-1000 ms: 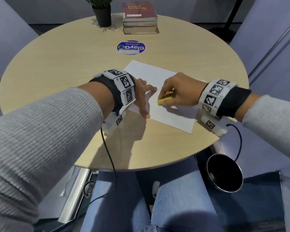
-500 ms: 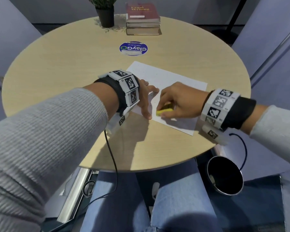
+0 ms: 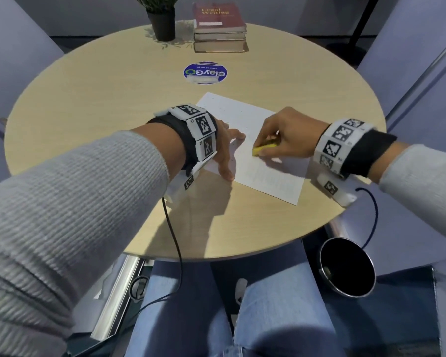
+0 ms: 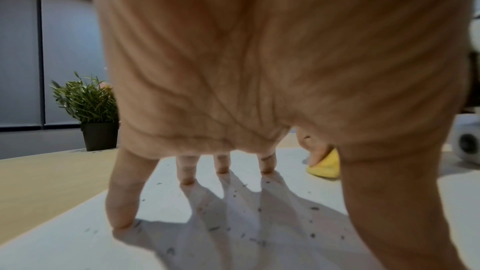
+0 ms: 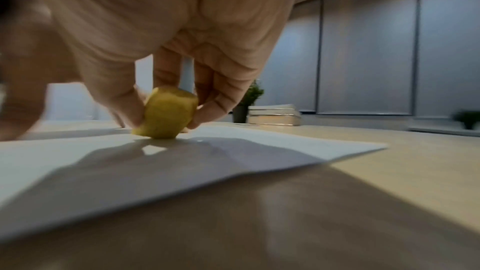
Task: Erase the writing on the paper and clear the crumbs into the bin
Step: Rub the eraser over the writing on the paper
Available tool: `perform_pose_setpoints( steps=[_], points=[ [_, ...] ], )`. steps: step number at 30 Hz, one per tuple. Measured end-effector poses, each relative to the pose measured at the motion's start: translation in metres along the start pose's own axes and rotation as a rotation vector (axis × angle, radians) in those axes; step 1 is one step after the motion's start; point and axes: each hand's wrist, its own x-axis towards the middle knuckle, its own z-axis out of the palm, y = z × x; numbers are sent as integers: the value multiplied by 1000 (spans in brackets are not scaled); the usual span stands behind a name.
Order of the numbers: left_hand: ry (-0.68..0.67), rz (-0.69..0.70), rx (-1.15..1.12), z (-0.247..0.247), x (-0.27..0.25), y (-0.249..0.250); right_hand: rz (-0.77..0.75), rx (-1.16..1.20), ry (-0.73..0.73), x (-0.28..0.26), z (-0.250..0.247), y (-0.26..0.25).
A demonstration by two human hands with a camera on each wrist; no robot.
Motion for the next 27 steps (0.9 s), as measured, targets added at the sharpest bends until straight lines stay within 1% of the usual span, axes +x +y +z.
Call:
perform_pose_setpoints(
  steps=[2, 5, 6, 7, 10, 12, 16, 19, 23, 27],
  points=[
    [-4, -11, -31, 0, -1, 1, 16, -29, 17, 2, 1, 2],
    [-13, -5, -18, -2, -2, 0, -129, -22, -78, -11, 15, -24],
    [-16, -4, -19, -3, -2, -1, -148, 4, -101, -13, 16, -27],
    [-20, -4, -21, -3, -2, -1, -131, 29, -108, -13, 14, -25],
    [-26, -6, -18, -2, 0, -1, 17, 34, -30, 0, 1, -1],
    [-27, 3, -7, -3, -1, -1, 56, 7, 2, 4, -1, 9],
    [15, 34, 22, -9, -2, 2, 63, -14, 6, 5, 2, 10],
    [5, 53, 35, -11, -1, 6, 63, -21, 7, 5, 2, 11],
    [-2, 36, 69, -8, 4, 8, 35, -20, 7, 3, 2, 5],
    [5, 31, 87, -7, 5, 7, -53, 39, -110, -10, 10, -11]
  ],
)
